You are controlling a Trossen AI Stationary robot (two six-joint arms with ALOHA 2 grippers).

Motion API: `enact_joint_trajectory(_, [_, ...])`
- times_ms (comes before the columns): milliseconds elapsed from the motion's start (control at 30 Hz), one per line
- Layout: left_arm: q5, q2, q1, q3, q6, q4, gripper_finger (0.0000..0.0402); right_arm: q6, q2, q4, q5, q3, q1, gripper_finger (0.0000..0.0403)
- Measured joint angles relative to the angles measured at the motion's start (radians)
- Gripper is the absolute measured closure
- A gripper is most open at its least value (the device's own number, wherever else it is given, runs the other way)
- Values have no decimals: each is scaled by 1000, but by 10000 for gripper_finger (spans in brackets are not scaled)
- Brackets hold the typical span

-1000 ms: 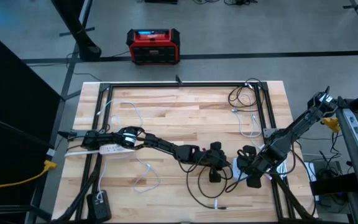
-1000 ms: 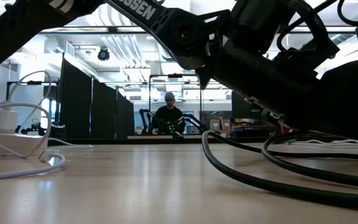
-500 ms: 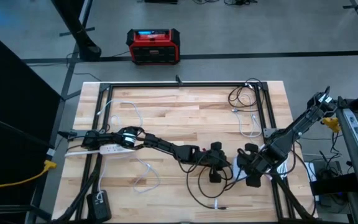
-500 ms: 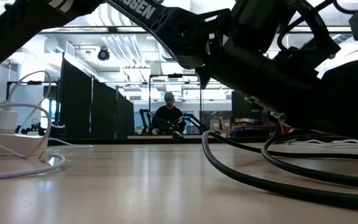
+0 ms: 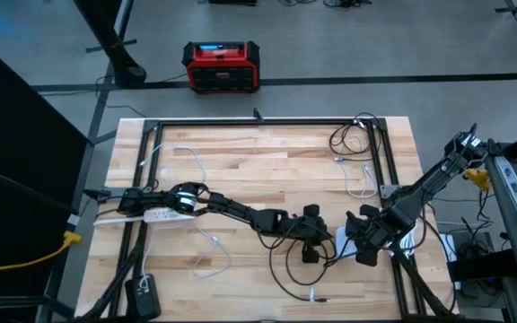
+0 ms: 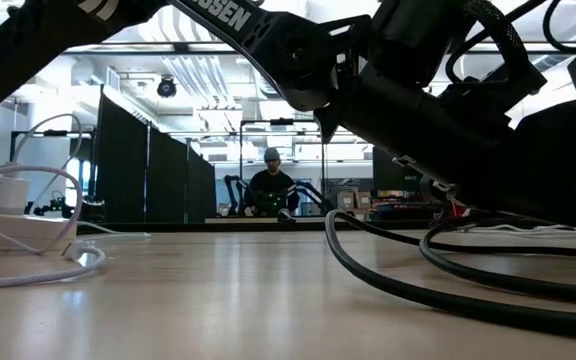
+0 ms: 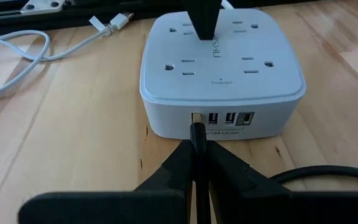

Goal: Insert USB
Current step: Insert the bottom black charger cable into the right white outlet extension

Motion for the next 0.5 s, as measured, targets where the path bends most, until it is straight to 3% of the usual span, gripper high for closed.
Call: enact_joint_trajectory(500, [-19, 45, -2, -2, -20, 60, 380, -23, 1, 44, 6, -12, 0, 403])
